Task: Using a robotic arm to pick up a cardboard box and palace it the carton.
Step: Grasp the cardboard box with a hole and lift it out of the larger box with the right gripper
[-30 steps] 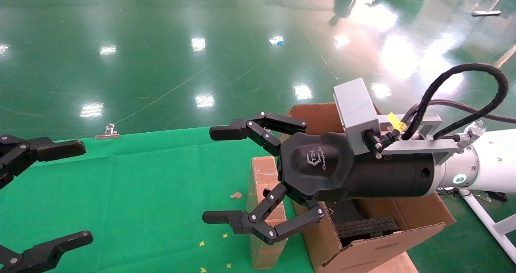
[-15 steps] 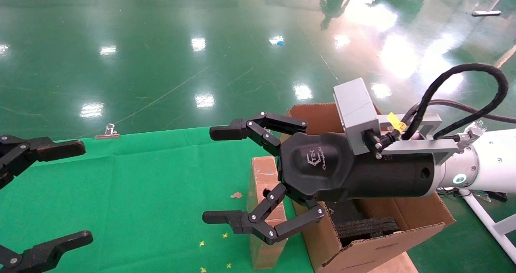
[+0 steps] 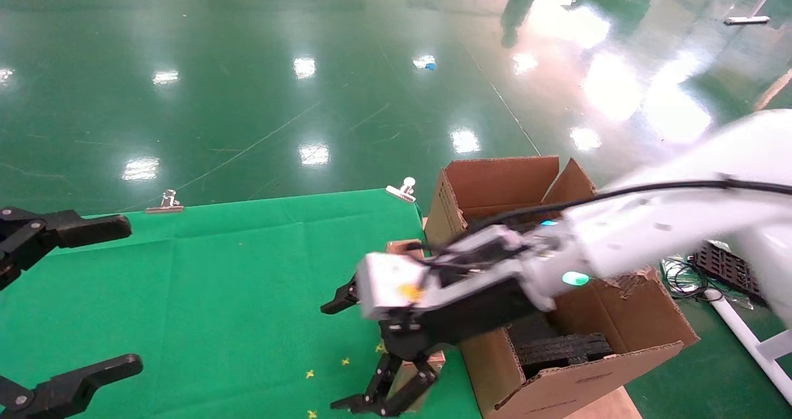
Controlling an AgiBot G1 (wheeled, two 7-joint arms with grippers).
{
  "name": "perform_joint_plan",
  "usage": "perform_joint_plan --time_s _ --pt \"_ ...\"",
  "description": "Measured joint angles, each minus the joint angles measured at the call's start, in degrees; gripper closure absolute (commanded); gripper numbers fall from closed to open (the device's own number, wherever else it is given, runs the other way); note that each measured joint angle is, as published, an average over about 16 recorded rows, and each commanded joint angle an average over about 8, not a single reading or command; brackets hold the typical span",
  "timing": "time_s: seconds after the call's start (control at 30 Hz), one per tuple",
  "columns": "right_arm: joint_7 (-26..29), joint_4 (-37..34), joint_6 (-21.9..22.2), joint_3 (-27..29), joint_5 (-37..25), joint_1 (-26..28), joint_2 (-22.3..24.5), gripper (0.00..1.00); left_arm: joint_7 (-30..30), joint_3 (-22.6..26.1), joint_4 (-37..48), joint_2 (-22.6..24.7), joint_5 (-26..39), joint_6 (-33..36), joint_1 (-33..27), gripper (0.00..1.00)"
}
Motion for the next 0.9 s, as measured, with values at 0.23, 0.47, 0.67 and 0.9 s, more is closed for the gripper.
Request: perform_joint_plan --time_s 0.23,0.47,0.67,0.9 --pt "8.6 -0.2 -1.7 -12.5 -10.1 14.3 -5.5 0.0 0.0 0.0 0.0 0.0 0.0 0.0 0.0 0.0" --pt "17.4 -0.3 -2.2 -26.4 -11.7 27.9 -7.6 0.0 0.0 0.1 0.0 0.0 0.0 0.0 0.0 0.0" --pt "22.8 -0.2 -1.7 -37.6 -10.5 35.5 -8.4 0.0 0.0 0.1 0.0 0.0 -0.1 0.0 0.0 0.0" --pt "26.5 0.0 -0.1 -45.8 -9.5 39.4 -9.2 0.0 0.1 0.1 0.0 0.0 -0.1 0.0 0.0 0.0"
